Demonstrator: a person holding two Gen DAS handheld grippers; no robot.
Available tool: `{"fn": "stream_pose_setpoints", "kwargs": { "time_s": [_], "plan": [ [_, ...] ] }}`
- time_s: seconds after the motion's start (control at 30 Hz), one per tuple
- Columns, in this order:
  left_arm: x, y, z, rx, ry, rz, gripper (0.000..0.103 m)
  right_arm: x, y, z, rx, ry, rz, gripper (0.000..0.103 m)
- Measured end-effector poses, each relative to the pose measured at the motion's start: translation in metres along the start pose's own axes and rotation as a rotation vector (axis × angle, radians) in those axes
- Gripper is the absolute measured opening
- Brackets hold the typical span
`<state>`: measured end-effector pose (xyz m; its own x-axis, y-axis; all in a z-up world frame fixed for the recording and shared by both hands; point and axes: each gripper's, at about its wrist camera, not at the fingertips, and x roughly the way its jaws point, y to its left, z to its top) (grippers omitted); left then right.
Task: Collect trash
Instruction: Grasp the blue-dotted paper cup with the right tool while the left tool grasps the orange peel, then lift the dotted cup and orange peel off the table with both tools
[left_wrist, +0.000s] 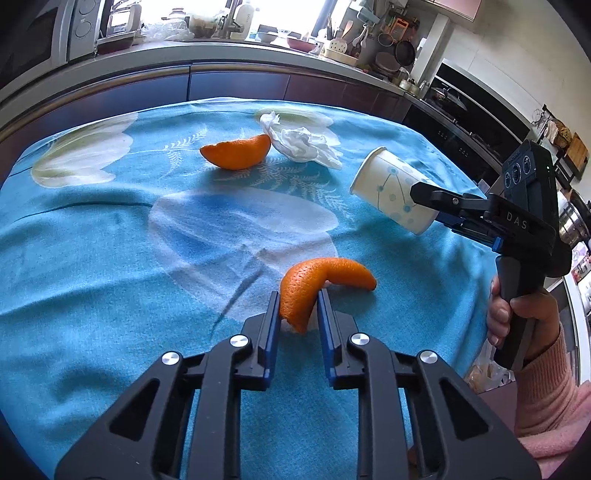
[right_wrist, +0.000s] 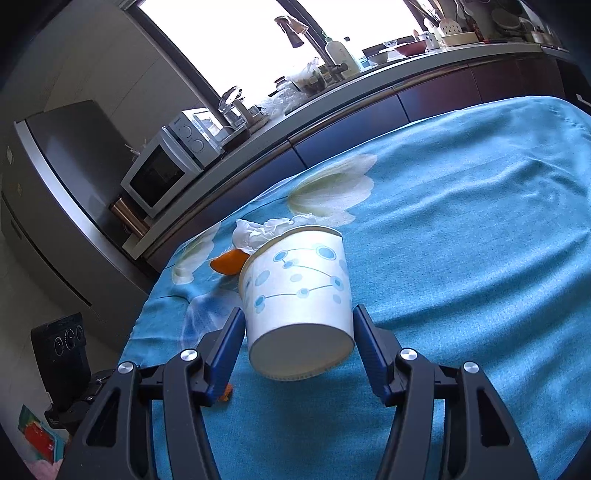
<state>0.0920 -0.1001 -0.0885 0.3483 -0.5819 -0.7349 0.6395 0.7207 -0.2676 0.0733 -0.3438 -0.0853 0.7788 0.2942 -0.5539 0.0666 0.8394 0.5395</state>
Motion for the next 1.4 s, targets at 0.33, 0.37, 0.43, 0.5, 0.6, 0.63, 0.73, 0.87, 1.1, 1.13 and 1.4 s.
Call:
{"fn": "stream_pose_setpoints", "kwargs": {
  "time_s": [0.33, 0.37, 0.43, 0.5, 0.6, 0.63, 0.73, 0.87, 1.1, 1.13, 1.4],
  "plan": [
    [-0.028, 0.008, -0.007, -0.030, -0.060, 0.017, 0.016, 0.002, 0.026, -0.002, -0.053, -0.002, 0.070, 0.058],
    [-0.032, 0.010, -0.008, -0.034, -0.066, 0.021, 0.016, 0.003, 0.029, -0.002, -0.057, -0.001, 0.075, 0.058],
    [-0.039, 0.014, -0.009, -0.047, -0.078, 0.026, 0.016, 0.004, 0.035, -0.003, -0.068, -0.001, 0.084, 0.058],
    [-0.047, 0.018, -0.011, -0.060, -0.094, 0.035, 0.016, 0.007, 0.041, -0.004, -0.077, 0.003, 0.097, 0.058],
    [-0.058, 0.024, -0.014, -0.082, -0.114, 0.049, 0.016, 0.012, 0.051, -0.008, -0.096, 0.015, 0.113, 0.058],
    [-0.061, 0.026, -0.015, -0.089, -0.119, 0.054, 0.015, 0.013, 0.054, -0.009, -0.103, 0.020, 0.118, 0.058],
    [-0.071, 0.034, -0.018, -0.110, -0.137, 0.071, 0.015, 0.018, 0.064, -0.011, -0.118, 0.032, 0.139, 0.058],
    [-0.085, 0.042, -0.021, -0.132, -0.159, 0.092, 0.015, 0.024, 0.079, -0.013, -0.143, 0.046, 0.165, 0.058],
    [-0.105, 0.055, -0.026, -0.169, -0.188, 0.127, 0.015, 0.036, 0.105, -0.019, -0.187, 0.067, 0.208, 0.058],
    [-0.108, 0.057, -0.028, -0.173, -0.192, 0.134, 0.015, 0.038, 0.108, -0.019, -0.192, 0.071, 0.215, 0.058],
    [-0.130, 0.074, -0.038, -0.220, -0.218, 0.175, 0.015, 0.053, 0.133, -0.027, -0.226, 0.101, 0.257, 0.058]
  ]
}}
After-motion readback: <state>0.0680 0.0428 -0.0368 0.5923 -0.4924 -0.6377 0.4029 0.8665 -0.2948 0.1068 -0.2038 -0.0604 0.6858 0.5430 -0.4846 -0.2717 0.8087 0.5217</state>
